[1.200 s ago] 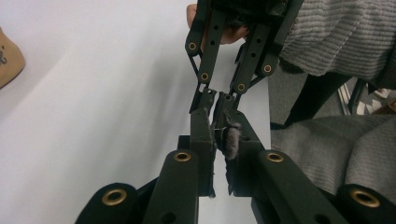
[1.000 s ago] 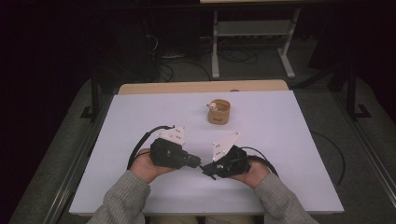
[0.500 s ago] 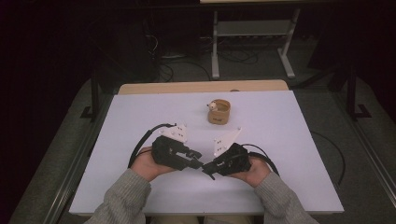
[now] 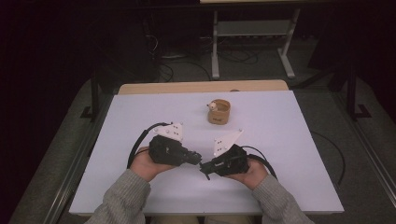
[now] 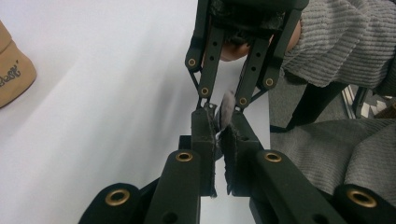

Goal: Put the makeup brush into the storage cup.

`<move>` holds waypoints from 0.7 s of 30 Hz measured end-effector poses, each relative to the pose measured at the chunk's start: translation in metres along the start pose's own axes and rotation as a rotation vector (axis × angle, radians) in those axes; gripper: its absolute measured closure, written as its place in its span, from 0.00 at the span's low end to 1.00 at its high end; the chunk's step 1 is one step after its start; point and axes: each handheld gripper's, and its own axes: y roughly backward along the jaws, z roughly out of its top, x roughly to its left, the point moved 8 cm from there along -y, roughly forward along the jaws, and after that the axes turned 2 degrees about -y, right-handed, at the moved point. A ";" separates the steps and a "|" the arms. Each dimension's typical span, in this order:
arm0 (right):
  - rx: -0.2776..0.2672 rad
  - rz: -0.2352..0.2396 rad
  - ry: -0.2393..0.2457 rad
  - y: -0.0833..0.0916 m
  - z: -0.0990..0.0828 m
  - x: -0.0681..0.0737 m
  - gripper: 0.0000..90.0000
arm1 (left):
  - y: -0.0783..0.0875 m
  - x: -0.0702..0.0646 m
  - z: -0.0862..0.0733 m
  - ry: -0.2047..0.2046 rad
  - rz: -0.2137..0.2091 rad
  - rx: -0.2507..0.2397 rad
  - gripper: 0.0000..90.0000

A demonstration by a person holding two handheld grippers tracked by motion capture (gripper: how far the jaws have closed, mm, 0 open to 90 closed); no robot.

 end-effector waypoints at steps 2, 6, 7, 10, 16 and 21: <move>0.012 0.003 0.009 -0.002 0.000 -0.001 0.91 | 0.000 -0.001 -0.001 0.004 0.001 0.007 0.93; 0.038 0.004 0.019 -0.002 0.002 0.000 0.90 | -0.001 -0.001 0.000 -0.008 0.004 0.016 0.94; 0.041 -0.001 0.024 -0.002 0.003 0.000 0.89 | -0.001 -0.001 0.000 -0.005 0.003 0.020 0.94; 0.036 -0.007 0.023 0.002 0.008 -0.001 0.83 | -0.003 0.000 0.000 -0.013 0.006 0.029 0.94; 0.035 -0.019 0.040 0.007 0.018 0.001 0.86 | -0.005 -0.001 0.000 -0.022 0.006 0.044 0.94; 0.034 -0.009 0.033 0.007 0.019 0.000 0.92 | -0.004 0.000 -0.002 -0.011 0.028 0.034 0.91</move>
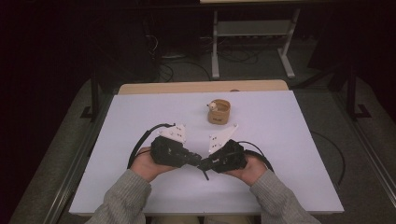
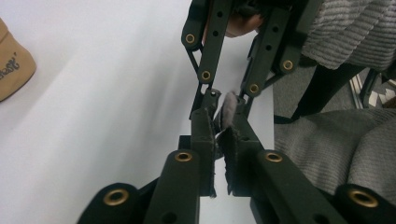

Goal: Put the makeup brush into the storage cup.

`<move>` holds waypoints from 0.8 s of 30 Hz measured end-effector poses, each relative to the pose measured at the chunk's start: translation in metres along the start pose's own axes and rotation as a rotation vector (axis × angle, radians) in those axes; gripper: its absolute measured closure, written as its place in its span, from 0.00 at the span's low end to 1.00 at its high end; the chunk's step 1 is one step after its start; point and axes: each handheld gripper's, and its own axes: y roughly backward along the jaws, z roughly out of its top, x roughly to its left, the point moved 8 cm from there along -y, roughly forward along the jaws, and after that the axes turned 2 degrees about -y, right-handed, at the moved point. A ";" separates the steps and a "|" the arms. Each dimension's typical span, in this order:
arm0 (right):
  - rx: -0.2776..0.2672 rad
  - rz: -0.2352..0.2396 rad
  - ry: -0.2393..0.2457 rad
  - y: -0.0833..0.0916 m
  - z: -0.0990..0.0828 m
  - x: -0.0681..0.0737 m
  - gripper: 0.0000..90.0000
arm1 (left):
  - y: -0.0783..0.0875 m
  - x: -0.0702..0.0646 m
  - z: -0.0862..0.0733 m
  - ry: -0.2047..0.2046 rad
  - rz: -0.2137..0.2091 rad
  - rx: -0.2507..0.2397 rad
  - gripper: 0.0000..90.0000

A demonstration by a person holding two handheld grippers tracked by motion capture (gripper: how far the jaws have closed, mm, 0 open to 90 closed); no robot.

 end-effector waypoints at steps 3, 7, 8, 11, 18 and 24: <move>0.008 -0.005 -0.023 0.003 -0.005 -0.005 0.92 | 0.004 0.002 -0.005 0.024 0.023 -0.002 0.78; -0.007 -0.003 -0.090 0.012 -0.011 -0.010 0.92 | 0.017 0.005 -0.015 0.053 0.062 -0.055 0.72; -0.009 -0.003 -0.096 0.015 -0.013 -0.013 0.92 | 0.018 0.006 -0.019 0.064 0.071 -0.060 0.72; -0.004 -0.020 -0.121 0.022 -0.017 -0.019 0.92 | 0.020 0.007 -0.029 0.090 0.084 -0.066 0.72; -0.015 -0.030 -0.153 0.035 -0.023 -0.028 0.92 | 0.024 0.010 -0.044 0.103 0.136 -0.047 0.72; -0.016 -0.032 -0.182 0.041 -0.027 -0.034 0.92 | 0.021 0.011 -0.057 0.113 0.154 -0.021 0.70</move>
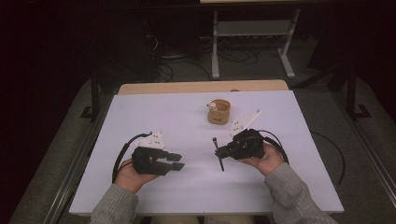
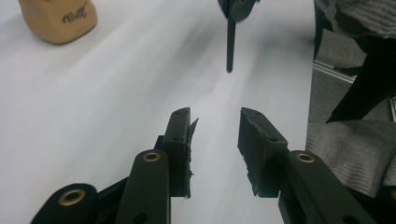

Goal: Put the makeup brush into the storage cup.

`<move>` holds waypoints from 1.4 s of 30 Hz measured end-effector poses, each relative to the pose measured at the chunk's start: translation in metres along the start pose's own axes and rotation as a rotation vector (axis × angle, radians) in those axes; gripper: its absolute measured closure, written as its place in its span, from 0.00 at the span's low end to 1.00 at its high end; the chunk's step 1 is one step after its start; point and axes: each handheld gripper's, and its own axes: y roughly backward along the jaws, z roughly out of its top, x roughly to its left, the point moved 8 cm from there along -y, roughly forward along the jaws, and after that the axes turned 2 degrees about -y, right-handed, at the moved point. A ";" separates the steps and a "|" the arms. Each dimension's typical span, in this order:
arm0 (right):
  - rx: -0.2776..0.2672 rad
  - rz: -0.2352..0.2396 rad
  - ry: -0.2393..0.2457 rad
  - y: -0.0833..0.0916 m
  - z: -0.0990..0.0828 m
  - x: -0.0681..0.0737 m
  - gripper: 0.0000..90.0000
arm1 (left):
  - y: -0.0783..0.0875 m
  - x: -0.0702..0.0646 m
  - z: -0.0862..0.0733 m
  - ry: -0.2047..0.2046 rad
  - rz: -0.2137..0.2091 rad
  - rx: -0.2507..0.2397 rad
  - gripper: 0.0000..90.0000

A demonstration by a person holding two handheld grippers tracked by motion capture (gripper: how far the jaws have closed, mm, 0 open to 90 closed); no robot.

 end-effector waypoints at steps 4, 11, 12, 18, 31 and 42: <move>0.001 -0.011 0.000 0.004 -0.002 -0.007 0.92 | -0.007 0.001 -0.011 0.009 0.019 0.019 0.67; 0.015 -0.033 -0.008 0.013 0.000 -0.015 0.92 | -0.010 0.006 -0.023 0.029 0.043 0.007 0.66; 0.015 -0.033 -0.011 0.013 0.001 -0.015 0.92 | -0.009 0.006 -0.025 0.030 0.047 0.008 0.65; 0.007 -0.048 -0.015 0.020 0.004 -0.021 0.92 | -0.005 0.010 -0.034 0.050 0.077 0.007 0.64; 0.003 -0.027 -0.057 0.022 0.001 -0.033 0.92 | -0.002 0.015 -0.045 0.054 0.114 0.026 0.61; 0.043 -0.018 -0.051 0.016 0.009 -0.038 0.92 | 0.004 0.019 -0.051 0.070 0.128 0.020 0.57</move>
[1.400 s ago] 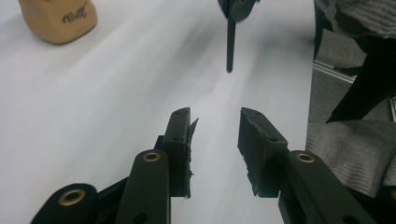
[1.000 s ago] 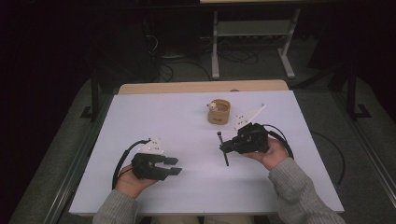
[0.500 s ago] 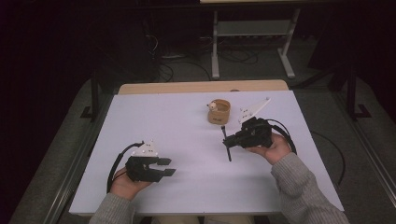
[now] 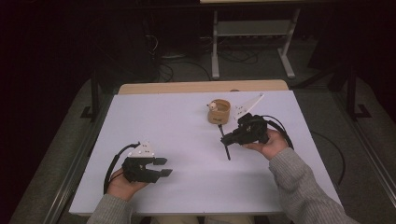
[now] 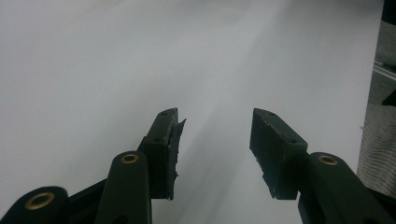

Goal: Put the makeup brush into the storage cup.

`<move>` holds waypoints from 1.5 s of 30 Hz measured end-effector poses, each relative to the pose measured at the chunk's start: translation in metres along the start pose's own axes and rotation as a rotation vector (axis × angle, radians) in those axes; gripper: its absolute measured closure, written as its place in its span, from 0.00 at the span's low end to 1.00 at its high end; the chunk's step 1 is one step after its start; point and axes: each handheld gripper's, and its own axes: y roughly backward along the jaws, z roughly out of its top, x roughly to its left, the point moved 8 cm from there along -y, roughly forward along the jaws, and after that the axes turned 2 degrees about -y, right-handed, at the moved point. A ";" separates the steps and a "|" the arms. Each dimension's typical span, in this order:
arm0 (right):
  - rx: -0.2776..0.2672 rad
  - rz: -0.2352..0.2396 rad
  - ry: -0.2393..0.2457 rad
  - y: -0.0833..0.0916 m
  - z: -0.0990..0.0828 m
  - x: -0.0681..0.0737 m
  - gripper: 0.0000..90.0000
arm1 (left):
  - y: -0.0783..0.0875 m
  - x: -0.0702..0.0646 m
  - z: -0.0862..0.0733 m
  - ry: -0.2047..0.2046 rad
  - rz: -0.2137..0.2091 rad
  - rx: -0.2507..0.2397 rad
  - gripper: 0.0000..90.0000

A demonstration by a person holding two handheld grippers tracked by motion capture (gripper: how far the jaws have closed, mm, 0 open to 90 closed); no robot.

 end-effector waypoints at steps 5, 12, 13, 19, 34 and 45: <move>0.021 0.007 0.007 0.003 0.010 0.000 0.92 | 0.002 0.001 -0.001 0.008 0.003 -0.011 0.57; 0.002 0.008 0.004 0.012 0.021 -0.003 0.92 | 0.000 0.002 -0.002 0.019 0.004 -0.006 0.55; -0.001 0.006 0.011 0.012 0.021 -0.004 0.92 | 0.000 0.002 -0.002 0.019 0.004 -0.005 0.55; -0.004 0.003 0.001 0.015 0.023 -0.008 0.92 | 0.003 0.003 -0.001 0.018 0.005 -0.015 0.55; -0.009 0.006 0.009 0.023 0.044 -0.013 0.92 | 0.004 0.004 -0.001 0.032 0.011 -0.021 0.54; -0.027 -0.019 -0.005 0.029 0.056 -0.028 0.92 | 0.005 0.005 -0.001 0.033 0.013 -0.022 0.54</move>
